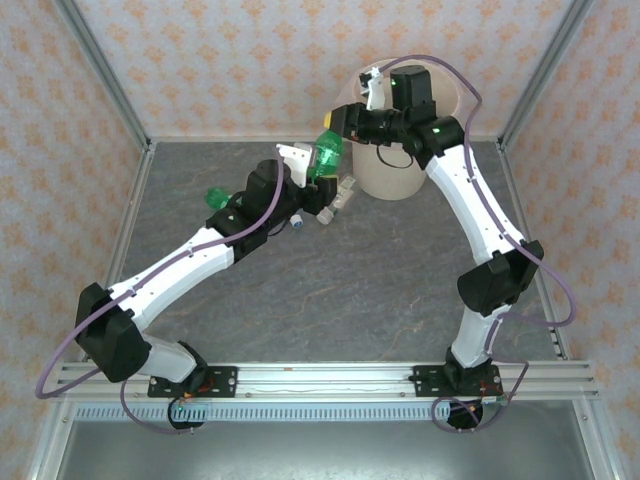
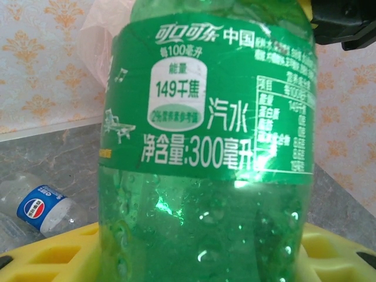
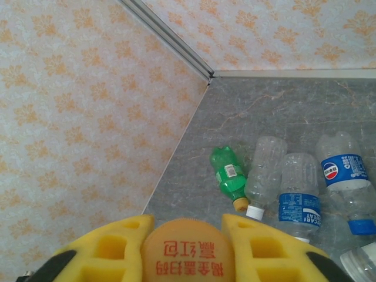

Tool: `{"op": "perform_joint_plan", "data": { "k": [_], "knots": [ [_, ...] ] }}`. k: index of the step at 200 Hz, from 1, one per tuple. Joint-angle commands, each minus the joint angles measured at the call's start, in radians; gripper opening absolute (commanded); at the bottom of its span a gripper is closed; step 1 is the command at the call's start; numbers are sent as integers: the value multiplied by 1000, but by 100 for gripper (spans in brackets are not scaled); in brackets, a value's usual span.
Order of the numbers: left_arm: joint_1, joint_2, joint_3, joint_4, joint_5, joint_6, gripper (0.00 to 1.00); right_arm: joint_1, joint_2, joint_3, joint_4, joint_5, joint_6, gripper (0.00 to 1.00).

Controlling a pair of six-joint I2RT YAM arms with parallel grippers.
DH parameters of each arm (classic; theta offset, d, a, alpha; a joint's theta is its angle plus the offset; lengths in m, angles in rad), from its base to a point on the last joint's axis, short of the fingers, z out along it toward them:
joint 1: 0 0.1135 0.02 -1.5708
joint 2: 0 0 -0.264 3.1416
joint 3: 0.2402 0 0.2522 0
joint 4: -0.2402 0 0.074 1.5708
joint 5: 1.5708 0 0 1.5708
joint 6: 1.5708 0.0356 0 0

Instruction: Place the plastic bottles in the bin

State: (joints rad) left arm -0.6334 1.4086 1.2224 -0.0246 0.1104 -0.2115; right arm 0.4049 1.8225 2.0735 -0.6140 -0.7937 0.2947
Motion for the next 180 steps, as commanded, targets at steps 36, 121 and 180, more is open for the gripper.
{"op": "perform_joint_plan", "data": {
  "k": [36,121,180],
  "knots": [
    [-5,-38,25,21,-14,-16,87,4,-54,17,-1,30,-5,21],
    [-6,-136,-22,12,-68,-49,99,-117,-99,15,153,182,120,16],
    [-5,-197,-71,11,-103,-58,99,-264,-96,-18,309,418,272,18]
  ]
}}
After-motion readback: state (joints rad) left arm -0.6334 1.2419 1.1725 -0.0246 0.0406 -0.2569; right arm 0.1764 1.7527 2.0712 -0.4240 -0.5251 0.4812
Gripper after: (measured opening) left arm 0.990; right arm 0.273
